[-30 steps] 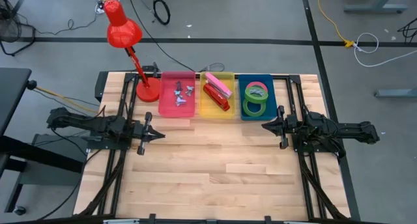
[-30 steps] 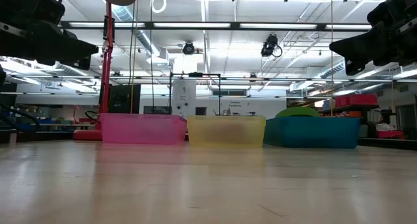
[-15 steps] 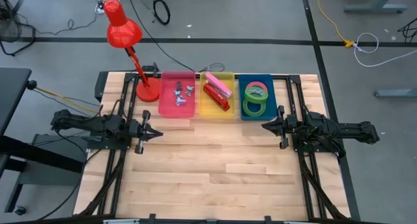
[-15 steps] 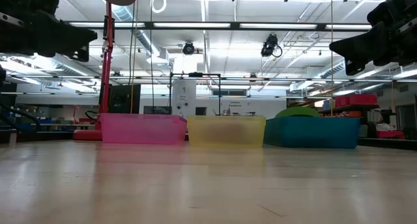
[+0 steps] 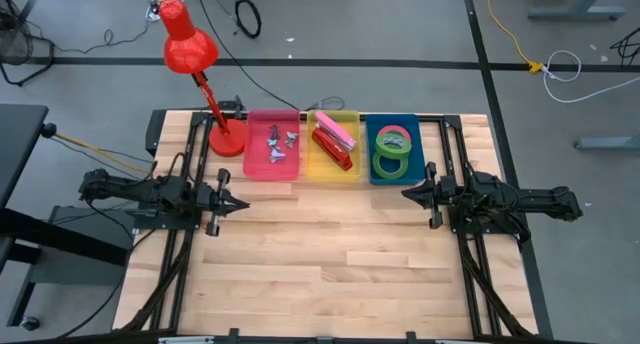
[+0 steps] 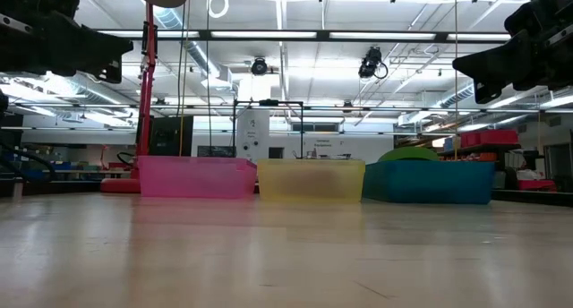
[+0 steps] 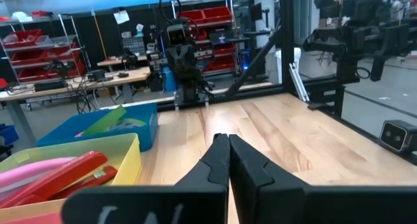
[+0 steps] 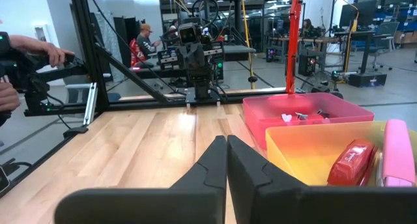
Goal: Pick and place Stapler, Stapler remover, tape
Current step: Return to Home Position
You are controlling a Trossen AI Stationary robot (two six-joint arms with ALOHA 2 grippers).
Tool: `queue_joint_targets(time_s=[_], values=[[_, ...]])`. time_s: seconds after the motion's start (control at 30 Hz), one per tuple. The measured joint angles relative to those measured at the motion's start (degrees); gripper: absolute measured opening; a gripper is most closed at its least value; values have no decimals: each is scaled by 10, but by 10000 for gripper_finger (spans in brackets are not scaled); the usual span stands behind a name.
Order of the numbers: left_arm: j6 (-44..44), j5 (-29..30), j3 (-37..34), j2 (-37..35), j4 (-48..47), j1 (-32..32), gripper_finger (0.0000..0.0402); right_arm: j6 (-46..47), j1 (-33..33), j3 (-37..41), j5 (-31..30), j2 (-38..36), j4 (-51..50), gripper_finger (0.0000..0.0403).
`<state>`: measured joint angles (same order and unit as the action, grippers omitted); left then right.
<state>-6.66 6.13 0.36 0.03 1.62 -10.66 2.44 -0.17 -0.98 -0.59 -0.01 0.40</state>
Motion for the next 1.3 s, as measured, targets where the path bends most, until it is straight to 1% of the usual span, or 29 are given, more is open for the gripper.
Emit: queue_joint_targets(time_s=[1.3], values=[[1,3,0,3,14,0,9,0,0,0,0,0,0,16]])
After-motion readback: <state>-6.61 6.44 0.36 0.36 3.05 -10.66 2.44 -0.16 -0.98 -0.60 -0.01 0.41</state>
